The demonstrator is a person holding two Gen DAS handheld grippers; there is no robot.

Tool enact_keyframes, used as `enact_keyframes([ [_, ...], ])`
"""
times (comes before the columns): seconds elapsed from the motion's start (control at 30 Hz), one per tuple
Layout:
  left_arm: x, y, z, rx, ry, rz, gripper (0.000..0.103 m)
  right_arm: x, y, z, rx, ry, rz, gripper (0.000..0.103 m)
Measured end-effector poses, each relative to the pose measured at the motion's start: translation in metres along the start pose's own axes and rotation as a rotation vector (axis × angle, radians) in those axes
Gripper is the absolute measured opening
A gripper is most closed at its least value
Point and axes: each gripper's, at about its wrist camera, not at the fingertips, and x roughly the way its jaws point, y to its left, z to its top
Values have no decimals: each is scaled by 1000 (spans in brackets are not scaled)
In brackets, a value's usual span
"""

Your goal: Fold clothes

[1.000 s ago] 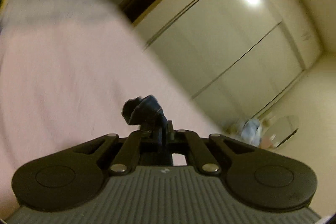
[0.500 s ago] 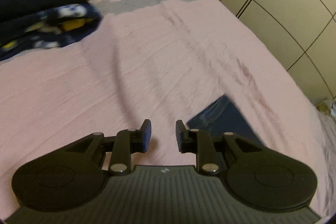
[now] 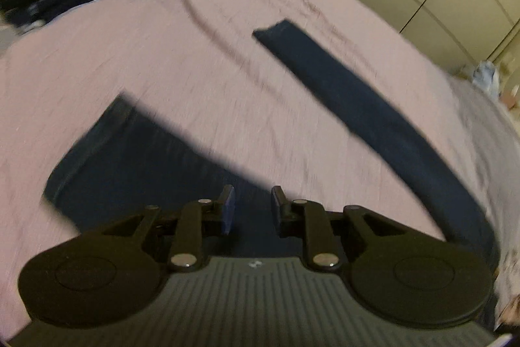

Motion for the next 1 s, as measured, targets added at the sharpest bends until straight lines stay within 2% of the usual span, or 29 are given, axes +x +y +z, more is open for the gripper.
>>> enact_keyframes([
  [0.1,-4,3,-34,-18,59,46,21,-4,-16,-2,-82,-35,54,58],
  [0.17,-1,5,-55,-3,104,93,14,1,-32,-8,-132,-2,93,54],
  [0.23,-8,0,-65,22,107,146,13,-4,-41,-10,-189,0,127,48],
  [0.3,-23,-6,-69,-11,89,147,16,-17,-49,-6,-184,-9,161,48],
  [0.4,-41,-15,-75,-61,55,127,29,-33,-69,2,-66,-41,215,50],
  [0.47,-45,-19,-78,-86,45,126,30,-32,-87,6,33,-33,220,55],
  [0.53,-46,-19,-78,-117,36,127,31,-25,-107,6,129,-15,189,56],
  [0.6,-49,-9,-77,-187,5,133,31,-17,-123,4,212,-6,175,56],
  [0.7,-53,18,-71,-346,-79,139,33,-7,-144,-1,332,-1,222,57],
  [0.8,-49,44,-60,-476,-156,152,34,-4,-151,-2,389,-22,255,57],
  [0.93,-30,68,-44,-530,-203,185,37,4,-146,0,410,-38,296,59],
  [0.97,-24,74,-40,-541,-209,195,36,7,-145,1,418,-40,299,60],
  [1.0,-18,78,-37,-544,-207,193,30,11,-143,0,427,-44,299,60],
])
